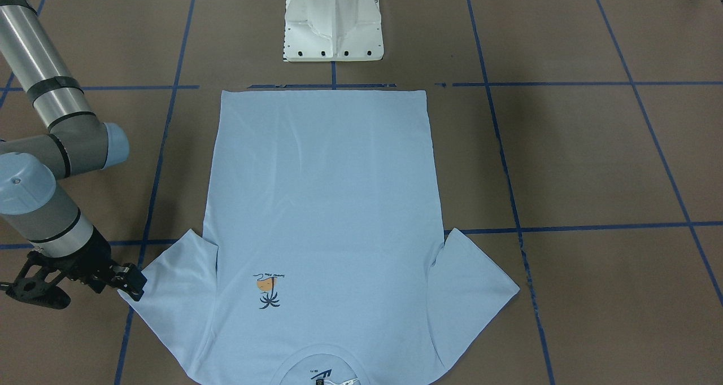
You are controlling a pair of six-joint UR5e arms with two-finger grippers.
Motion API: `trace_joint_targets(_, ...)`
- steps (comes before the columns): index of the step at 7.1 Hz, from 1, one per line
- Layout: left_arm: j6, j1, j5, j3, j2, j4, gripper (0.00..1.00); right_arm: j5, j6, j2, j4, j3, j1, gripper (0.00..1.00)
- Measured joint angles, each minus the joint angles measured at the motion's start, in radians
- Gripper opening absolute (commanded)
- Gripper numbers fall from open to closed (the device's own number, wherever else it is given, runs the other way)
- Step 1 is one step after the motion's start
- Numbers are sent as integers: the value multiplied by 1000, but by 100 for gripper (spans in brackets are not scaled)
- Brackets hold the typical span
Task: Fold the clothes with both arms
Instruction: 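Grasp the sleeve nearest the right gripper and fold it inward over the chest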
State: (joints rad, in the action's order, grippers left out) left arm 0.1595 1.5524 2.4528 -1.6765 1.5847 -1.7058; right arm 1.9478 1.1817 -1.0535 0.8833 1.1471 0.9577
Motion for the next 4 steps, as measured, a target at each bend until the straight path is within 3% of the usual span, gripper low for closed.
trace_joint_targets(1,0,0,0,-1,0,0,100,-6,9,5,-3,-16,-3,63)
trace_joint_targets(2,1,0,0,-2,1,0,100,-8,12,5,-4,-24,-4,51)
trace_joint_targets(3,0,0,0,-3,1,0,100,-9,14,5,-4,-27,-6,34)
trace_joint_targets(4,0,0,0,-4,1,0,100,-9,17,4,-5,-26,-7,1)
